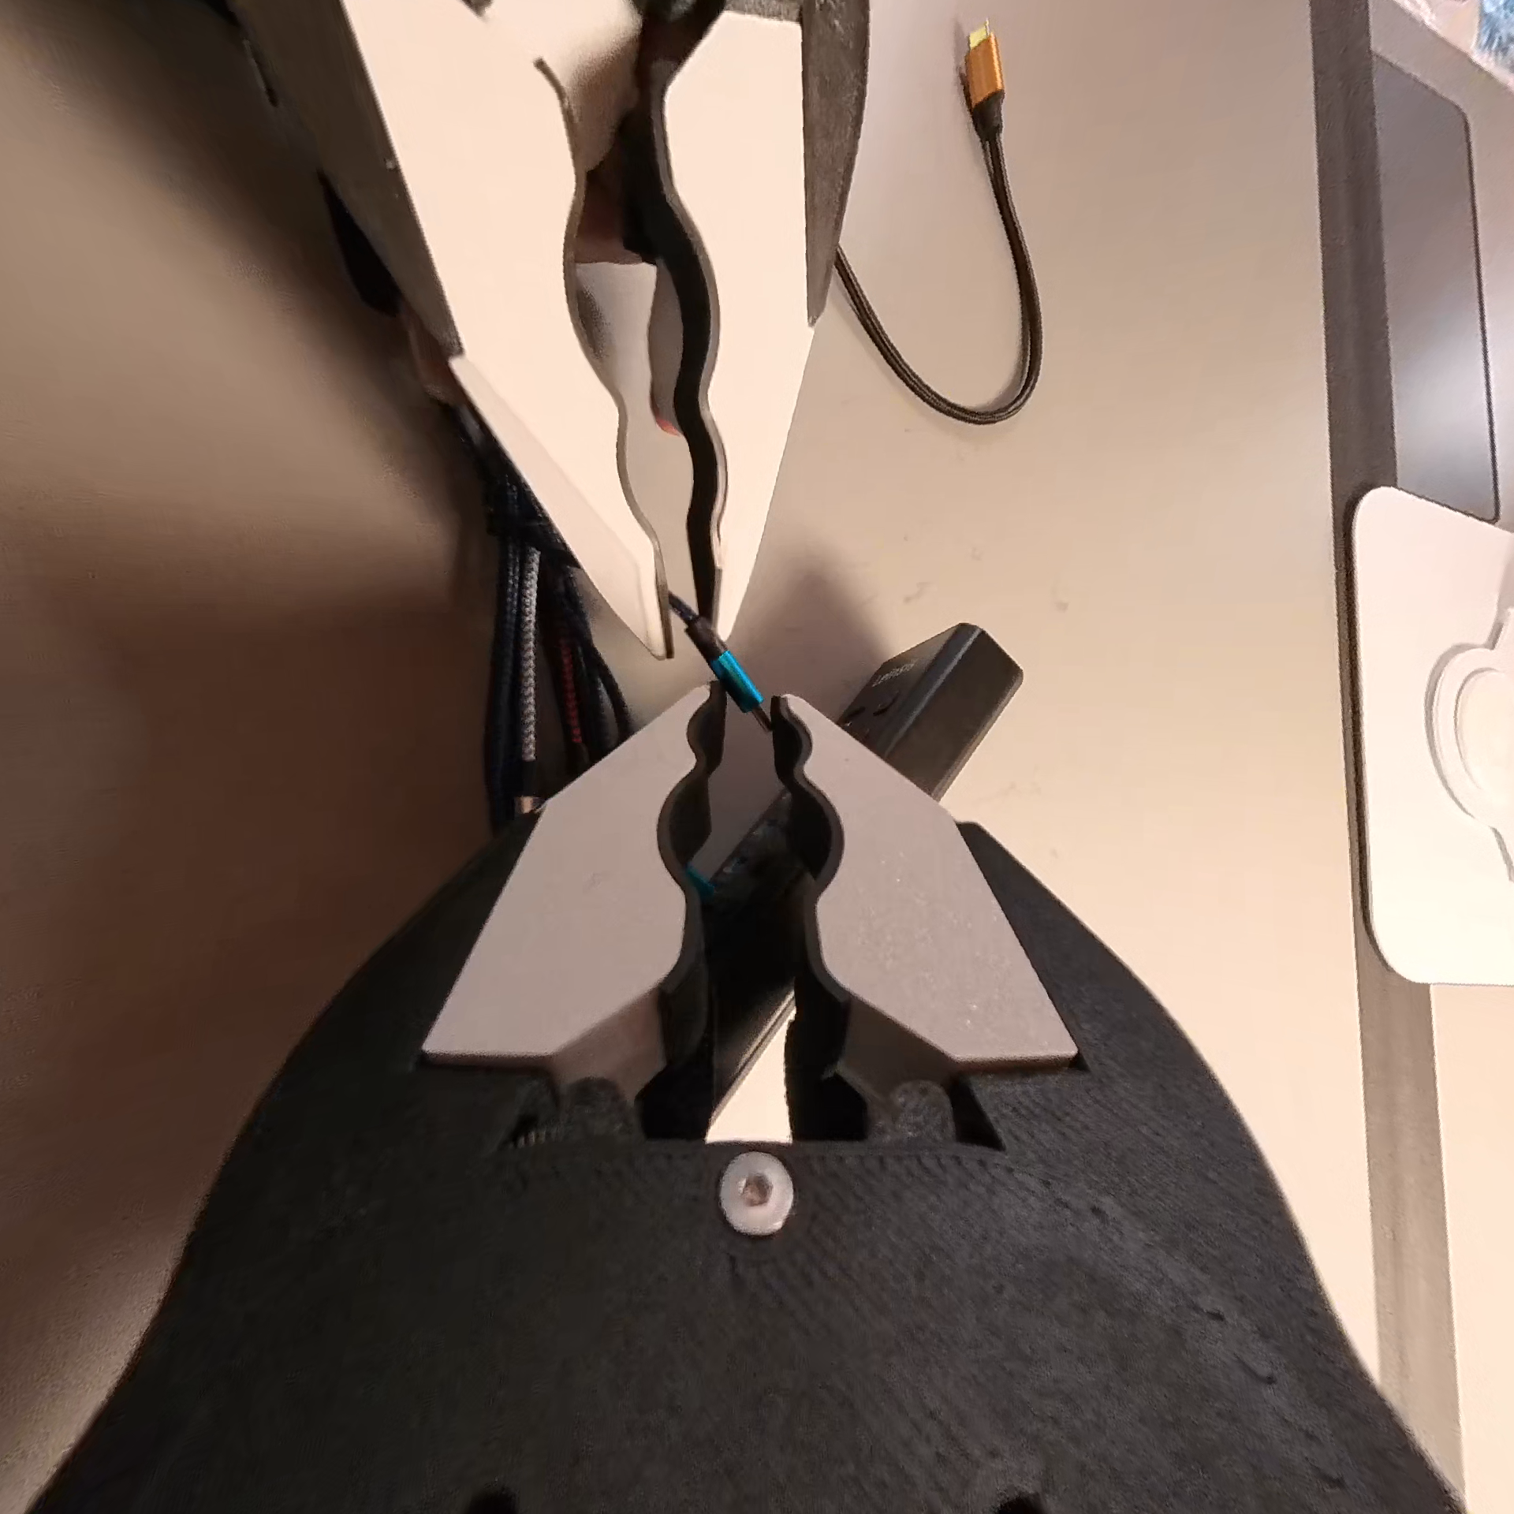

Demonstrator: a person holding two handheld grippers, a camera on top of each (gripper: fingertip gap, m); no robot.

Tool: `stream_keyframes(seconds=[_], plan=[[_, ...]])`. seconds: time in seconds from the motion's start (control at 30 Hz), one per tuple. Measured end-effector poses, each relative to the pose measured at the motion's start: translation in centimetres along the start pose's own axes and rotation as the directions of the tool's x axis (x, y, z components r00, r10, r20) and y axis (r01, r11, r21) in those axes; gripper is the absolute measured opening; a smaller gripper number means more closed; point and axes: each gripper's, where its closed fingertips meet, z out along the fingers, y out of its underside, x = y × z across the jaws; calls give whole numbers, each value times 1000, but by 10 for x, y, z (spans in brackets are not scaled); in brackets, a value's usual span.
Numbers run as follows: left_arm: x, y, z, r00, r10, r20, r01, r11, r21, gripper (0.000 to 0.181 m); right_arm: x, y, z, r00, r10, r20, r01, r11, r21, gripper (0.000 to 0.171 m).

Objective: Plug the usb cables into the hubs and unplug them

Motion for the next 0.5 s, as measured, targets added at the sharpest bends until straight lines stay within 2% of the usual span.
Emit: stream_keyframes(seconds=[0.2,0.3,0.43,0.5], plan=[[-5,3,1,994,81,68,-78,996,-40,11,2,-1,1,999,39,-10,-40,999,-26,10],[-12,4,-1,997,22,79,-19,999,-42,8,6,-5,-1,998,56,-38,-56,998,-3,11],[-16,8,-2,994,-95,49,97,995,-38,7,22,-11,-13,984,138,-111,-135,990,28,35],[-18,10,-1,991,-128,51,130,991,-42,7,33,-3,-13,962,221,-159,-224,974,-6,55]])
